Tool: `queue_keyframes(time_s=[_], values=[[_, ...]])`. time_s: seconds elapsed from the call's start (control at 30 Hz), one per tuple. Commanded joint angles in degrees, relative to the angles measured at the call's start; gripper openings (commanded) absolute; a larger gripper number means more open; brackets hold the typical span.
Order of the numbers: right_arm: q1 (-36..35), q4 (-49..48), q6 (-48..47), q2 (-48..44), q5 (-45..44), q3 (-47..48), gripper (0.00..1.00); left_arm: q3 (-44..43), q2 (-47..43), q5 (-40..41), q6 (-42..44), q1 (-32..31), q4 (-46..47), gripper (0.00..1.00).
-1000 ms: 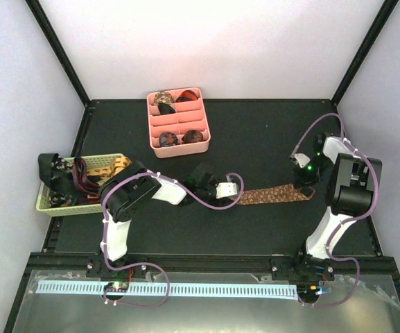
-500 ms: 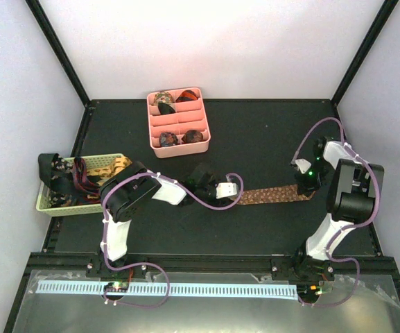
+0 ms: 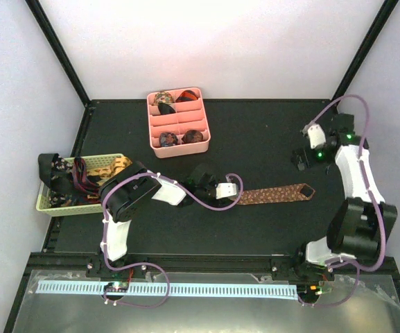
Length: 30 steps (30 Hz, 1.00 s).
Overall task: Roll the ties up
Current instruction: Roll the tie at the center of the board.
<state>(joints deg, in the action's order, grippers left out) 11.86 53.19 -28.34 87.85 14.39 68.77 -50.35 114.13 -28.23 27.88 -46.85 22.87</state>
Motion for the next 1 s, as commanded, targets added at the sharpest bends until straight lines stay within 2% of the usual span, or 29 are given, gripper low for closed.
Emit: queue_keyframes(time_s=[0.0,0.03,0.1,0.17,0.23,0.47,0.63,0.8,0.97], values=[[-0.12,-10.15,9.16,-4.73,11.8,1.37,1.0,3.16,3.22,2.93,-0.04,-0.08,-9.37,0.25],[-0.14,-8.59,9.37,-3.59,15.51,2.27,0.99,3.17,3.22,3.0,0.05,-0.08,-9.55,0.25],[-0.17,-2.03,8.52,0.38,24.36,5.18,0.89,3.17,3.23,3.01,0.2,-0.08,-9.81,0.25],[-0.3,1.75,11.69,3.31,31.05,5.07,0.83,3.2,3.19,3.08,0.19,-0.08,-9.79,0.25],[-1.08,-2.29,15.82,1.76,34.17,-0.22,0.81,3.12,3.29,3.18,-0.05,-0.08,-9.86,0.25],[-14.95,-14.85,29.55,0.71,36.7,-14.81,0.67,2.41,3.76,3.35,-0.25,-0.08,-10.71,0.25],[-21.0,-23.26,36.41,4.58,37.08,-19.01,0.54,2.8,3.63,3.5,-0.11,-0.08,-10.92,0.25],[-25.19,-26.16,37.43,7.07,36.76,-20.05,0.38,2.17,3.88,3.71,-0.18,-0.08,-11.5,0.25],[-26.4,-25.39,37.28,6.91,36.83,-21.61,0.4,2.33,3.65,3.93,-0.27,-0.08,-11.63,0.25]])
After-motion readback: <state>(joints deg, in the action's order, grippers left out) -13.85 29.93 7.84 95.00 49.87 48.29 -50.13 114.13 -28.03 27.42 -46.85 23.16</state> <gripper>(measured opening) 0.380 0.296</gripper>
